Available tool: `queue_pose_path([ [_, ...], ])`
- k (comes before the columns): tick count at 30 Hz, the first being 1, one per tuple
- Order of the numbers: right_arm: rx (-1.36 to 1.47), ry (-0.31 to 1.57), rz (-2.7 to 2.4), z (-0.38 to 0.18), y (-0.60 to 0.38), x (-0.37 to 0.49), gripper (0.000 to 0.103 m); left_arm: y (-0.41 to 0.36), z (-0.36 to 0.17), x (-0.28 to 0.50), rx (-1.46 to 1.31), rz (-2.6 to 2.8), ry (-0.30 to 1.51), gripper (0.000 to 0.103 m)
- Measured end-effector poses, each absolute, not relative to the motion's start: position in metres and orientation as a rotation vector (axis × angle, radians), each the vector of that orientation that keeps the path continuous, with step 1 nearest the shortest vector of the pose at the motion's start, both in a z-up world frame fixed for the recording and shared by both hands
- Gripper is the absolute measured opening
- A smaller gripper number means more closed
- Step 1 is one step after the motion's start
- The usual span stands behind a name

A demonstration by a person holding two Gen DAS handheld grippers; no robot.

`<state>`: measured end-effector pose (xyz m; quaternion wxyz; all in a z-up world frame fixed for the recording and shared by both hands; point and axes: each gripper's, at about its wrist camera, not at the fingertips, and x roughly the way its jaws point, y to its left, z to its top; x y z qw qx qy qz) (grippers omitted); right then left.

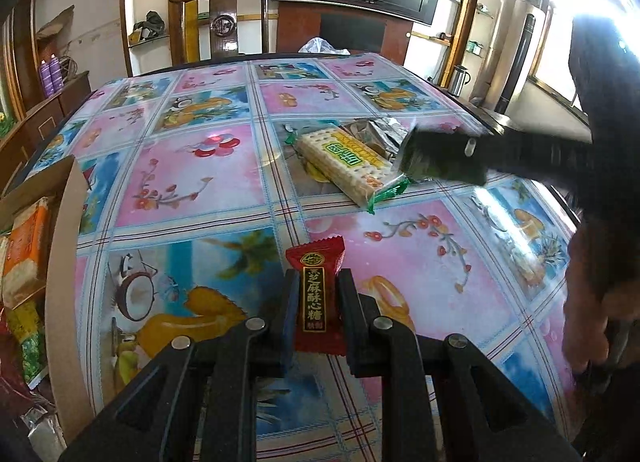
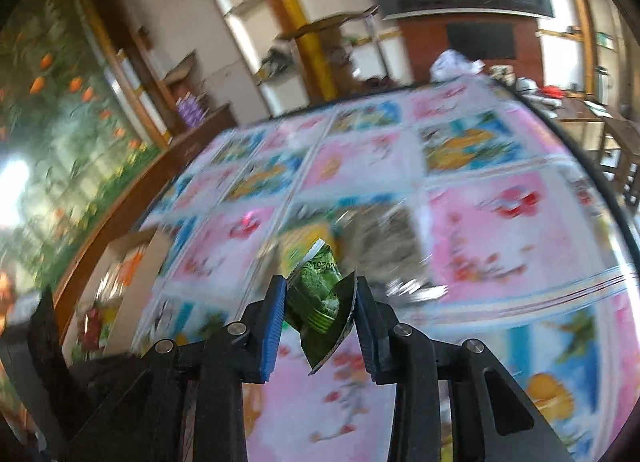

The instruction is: Organize snacks

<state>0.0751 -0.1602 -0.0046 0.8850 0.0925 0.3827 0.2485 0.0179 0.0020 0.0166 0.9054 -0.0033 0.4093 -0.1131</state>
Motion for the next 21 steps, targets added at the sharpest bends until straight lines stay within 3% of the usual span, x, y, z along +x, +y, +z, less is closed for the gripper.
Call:
queue_pose_path([
  [7, 0.066, 0.889, 0.552, -0.028, -0.128, 0.070, 0.037, 0.004, 0.017, 0.020, -0.007, -0.214, 0.846, 0.018],
  [21, -0.012, 0.897, 0.574, -0.030, -0.120, 0.064, 0.042, 0.004, 0.016, 0.020, -0.007, -0.215, 0.847, 0.018],
])
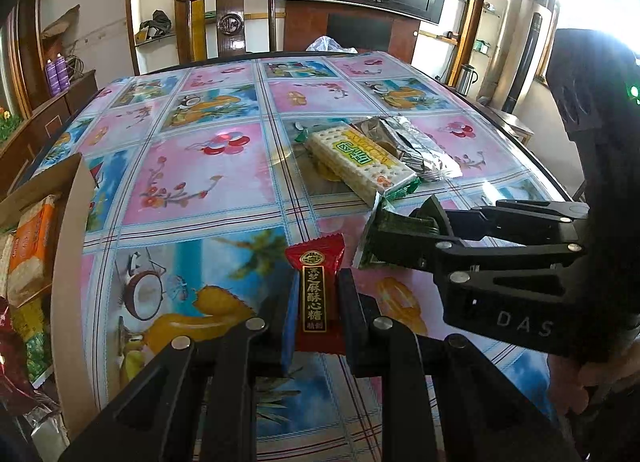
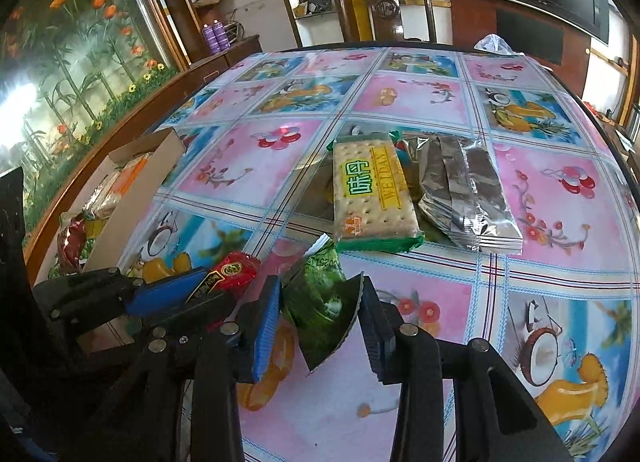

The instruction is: Organize snacks

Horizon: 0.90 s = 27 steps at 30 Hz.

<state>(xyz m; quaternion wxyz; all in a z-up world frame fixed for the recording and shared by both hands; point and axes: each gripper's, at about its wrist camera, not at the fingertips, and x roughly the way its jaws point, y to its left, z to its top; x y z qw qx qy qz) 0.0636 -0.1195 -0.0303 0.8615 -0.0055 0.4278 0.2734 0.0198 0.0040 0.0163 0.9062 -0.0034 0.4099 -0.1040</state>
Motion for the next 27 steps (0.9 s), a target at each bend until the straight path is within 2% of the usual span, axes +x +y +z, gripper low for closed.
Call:
queue_pose_path([
  [8, -0.022, 0.874, 0.574, -0.0257, -0.1201, 0.0598, 0.037, 0.0078, 0.0150, 0.0202, -0.014, -0.207, 0.847, 0.018],
  [27, 0.003, 0.850, 0.570, -0.0205, -0.1228, 0.0600, 0.037, 0.0120, 0.0170, 0.0199, -0.019, -0.198, 0.843, 0.018],
])
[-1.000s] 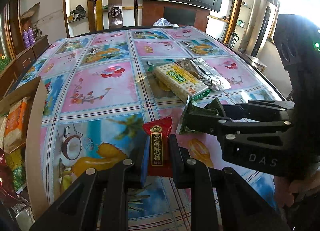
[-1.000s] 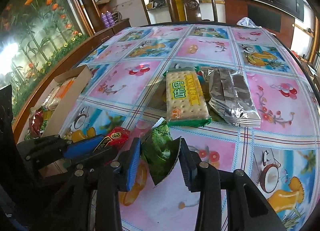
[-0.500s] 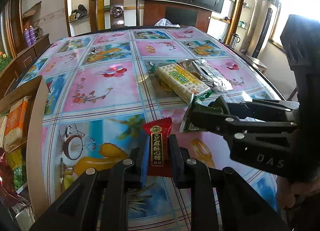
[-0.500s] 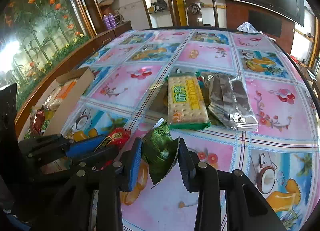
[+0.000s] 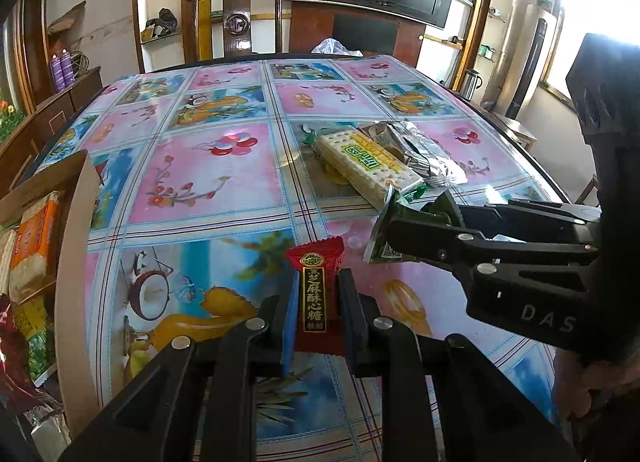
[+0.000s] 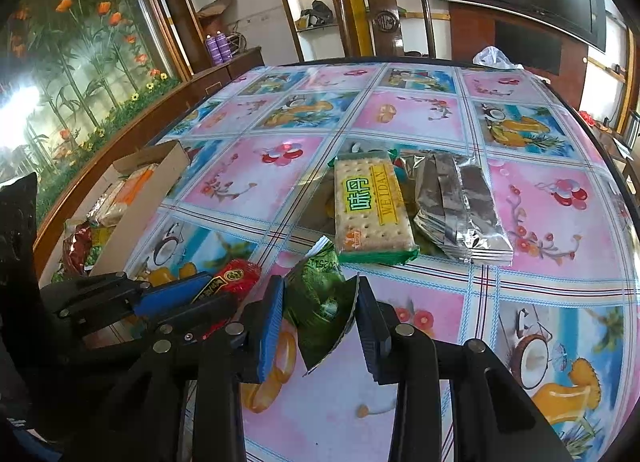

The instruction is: Organize snacks

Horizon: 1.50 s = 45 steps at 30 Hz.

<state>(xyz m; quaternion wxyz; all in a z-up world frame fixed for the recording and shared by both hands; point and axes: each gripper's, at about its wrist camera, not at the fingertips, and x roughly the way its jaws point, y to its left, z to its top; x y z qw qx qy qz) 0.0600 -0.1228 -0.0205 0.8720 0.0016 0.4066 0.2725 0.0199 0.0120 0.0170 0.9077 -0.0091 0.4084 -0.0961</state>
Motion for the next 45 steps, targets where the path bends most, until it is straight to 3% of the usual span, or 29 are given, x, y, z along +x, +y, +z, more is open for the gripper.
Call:
queue_pose_path([
  [26, 0.188, 0.774, 0.480, -0.003, -0.143, 0.056, 0.038, 0.013, 0.028, 0.019, -0.054, -0.199, 0.809, 0.018],
  [45, 0.242, 0.670, 0.503, 0.012, -0.093, 0.020, 0.038, 0.073, 0.084, -0.022, -0.153, -0.113, 0.677, 0.018],
])
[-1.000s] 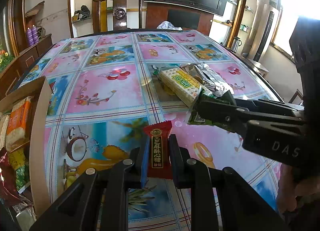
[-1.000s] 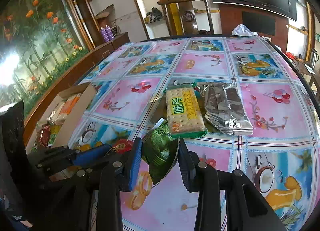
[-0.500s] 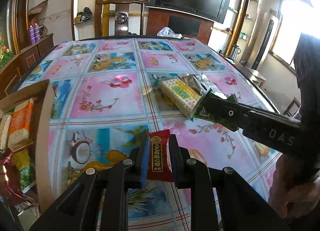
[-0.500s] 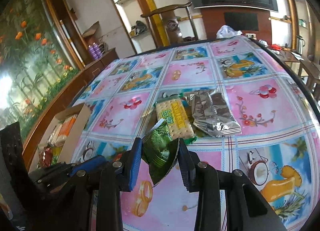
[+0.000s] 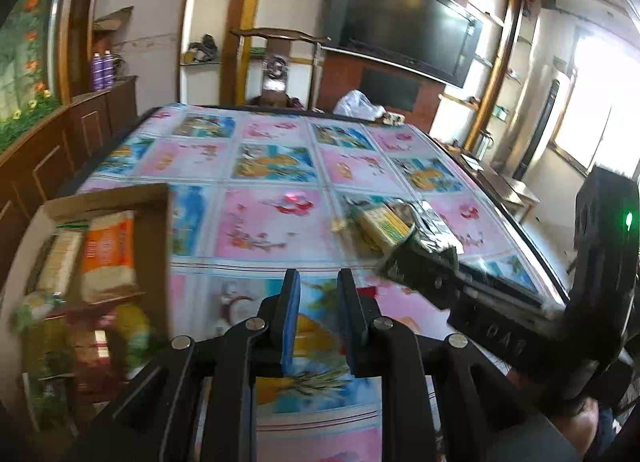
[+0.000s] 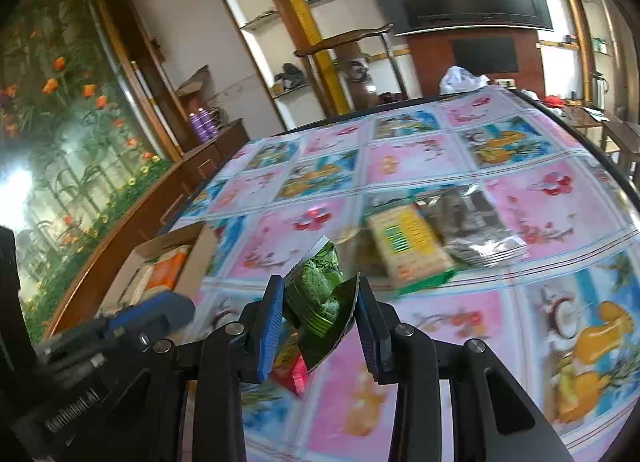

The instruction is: Organize snacks

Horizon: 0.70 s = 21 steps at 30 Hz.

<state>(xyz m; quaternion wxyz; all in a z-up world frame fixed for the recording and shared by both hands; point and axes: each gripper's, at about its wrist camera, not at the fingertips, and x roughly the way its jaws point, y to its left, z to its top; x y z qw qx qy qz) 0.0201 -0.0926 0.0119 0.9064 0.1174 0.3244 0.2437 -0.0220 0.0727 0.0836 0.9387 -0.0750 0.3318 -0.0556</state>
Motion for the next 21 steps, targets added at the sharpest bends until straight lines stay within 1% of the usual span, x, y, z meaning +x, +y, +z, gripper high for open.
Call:
queue_pose_path([
  [7, 0.175, 0.653, 0.619, 0.013, -0.044, -0.007, 0.038, 0.120, 0.094, -0.046, -0.184, -0.017, 0.642, 0.018],
  [15, 0.089, 0.614, 0.767, 0.016, 0.011, -0.038, 0.038, 0.199, 0.092, -0.083, -0.246, 0.149, 0.625, 0.018],
  [21, 0.042, 0.621, 0.842, 0.011, 0.040, -0.051, 0.038, 0.237, 0.085, -0.102, -0.288, 0.226, 0.626, 0.019],
])
